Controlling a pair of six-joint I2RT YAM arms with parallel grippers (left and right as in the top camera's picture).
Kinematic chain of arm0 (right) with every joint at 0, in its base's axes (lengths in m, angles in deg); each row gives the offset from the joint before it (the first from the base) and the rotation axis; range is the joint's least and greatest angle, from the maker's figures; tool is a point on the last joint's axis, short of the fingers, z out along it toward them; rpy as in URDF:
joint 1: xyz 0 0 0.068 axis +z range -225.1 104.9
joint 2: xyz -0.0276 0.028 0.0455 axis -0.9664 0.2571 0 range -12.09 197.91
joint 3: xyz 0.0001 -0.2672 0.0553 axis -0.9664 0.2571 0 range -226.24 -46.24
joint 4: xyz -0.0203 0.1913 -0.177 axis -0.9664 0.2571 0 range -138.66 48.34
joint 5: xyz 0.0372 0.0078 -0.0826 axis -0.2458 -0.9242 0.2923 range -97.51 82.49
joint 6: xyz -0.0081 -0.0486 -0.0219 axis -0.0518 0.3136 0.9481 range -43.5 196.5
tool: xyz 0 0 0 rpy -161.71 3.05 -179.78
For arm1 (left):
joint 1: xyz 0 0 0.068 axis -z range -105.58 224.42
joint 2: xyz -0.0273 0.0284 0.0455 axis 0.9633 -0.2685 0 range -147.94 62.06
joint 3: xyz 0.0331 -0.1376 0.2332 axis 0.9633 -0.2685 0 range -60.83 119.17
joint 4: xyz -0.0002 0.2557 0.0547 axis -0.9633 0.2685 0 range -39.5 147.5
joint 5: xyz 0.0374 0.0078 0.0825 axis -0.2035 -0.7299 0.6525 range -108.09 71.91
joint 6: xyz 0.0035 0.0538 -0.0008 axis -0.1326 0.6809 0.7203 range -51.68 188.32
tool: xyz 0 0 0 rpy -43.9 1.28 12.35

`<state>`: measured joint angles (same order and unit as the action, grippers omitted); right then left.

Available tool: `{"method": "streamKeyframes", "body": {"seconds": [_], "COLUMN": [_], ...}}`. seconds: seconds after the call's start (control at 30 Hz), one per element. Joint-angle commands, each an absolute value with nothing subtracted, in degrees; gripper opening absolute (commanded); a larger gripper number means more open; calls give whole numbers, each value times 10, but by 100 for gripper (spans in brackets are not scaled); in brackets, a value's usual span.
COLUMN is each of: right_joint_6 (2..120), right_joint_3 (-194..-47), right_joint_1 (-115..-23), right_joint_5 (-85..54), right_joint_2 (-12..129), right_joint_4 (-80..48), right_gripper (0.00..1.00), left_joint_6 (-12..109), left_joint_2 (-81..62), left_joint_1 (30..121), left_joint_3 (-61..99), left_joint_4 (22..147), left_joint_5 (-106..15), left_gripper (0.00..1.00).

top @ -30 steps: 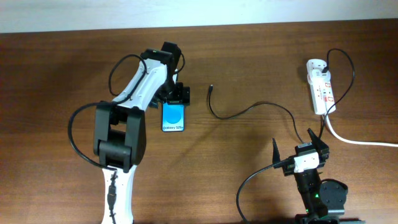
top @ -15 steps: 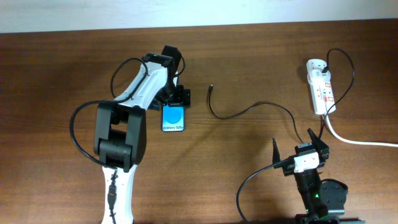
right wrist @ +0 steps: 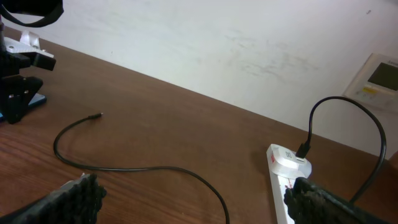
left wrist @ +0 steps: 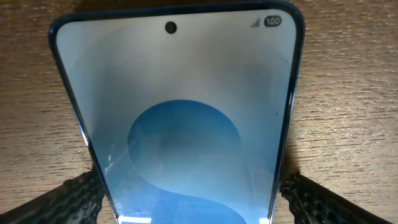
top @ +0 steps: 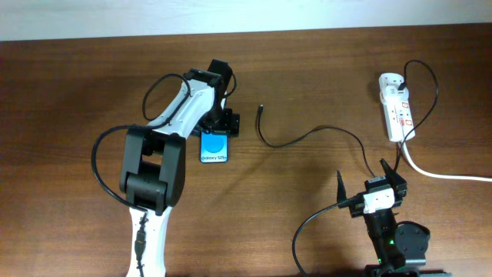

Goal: Plug charger to phone and switch on socket
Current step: 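Lower the left gripper and close it on the phone's top edge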

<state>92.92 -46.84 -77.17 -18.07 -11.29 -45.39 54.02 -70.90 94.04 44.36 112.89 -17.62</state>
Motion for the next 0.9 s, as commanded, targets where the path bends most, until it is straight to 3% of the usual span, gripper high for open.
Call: {"method": "streamKeyframes", "body": {"seconds": [0.0,0.13,0.3,0.43,0.67,0.87], "right_joint_6": [921,921,921,921,921,921], "right_joint_3": [-466,-466,-466,-466,-466,-466], "right_joint_1": [-774,-774,-774,-774,-774,-774], "right_joint_5": [-184,-184,-184,-184,-184,-184], "right_joint_2": [-117,-117,-117,-117,-117,-117], "right_joint_4": [-450,-450,-450,-450,-450,-450], "right_gripper": [98,98,98,98,98,98], "left_joint_6": [520,511,510,510,484,484], "left_joint_2": [-721,-721,-721,-721,-721,-721], "left_joint_1": [946,946,946,946,946,946], "left_joint_3": [423,423,423,423,423,423], "left_joint_4": [1127,1131,1127,1127,1111,1099], "left_joint_5": [-168,-168,-167,-168,-166,-166], "left_gripper": [94,92,97,90,87,76]}}
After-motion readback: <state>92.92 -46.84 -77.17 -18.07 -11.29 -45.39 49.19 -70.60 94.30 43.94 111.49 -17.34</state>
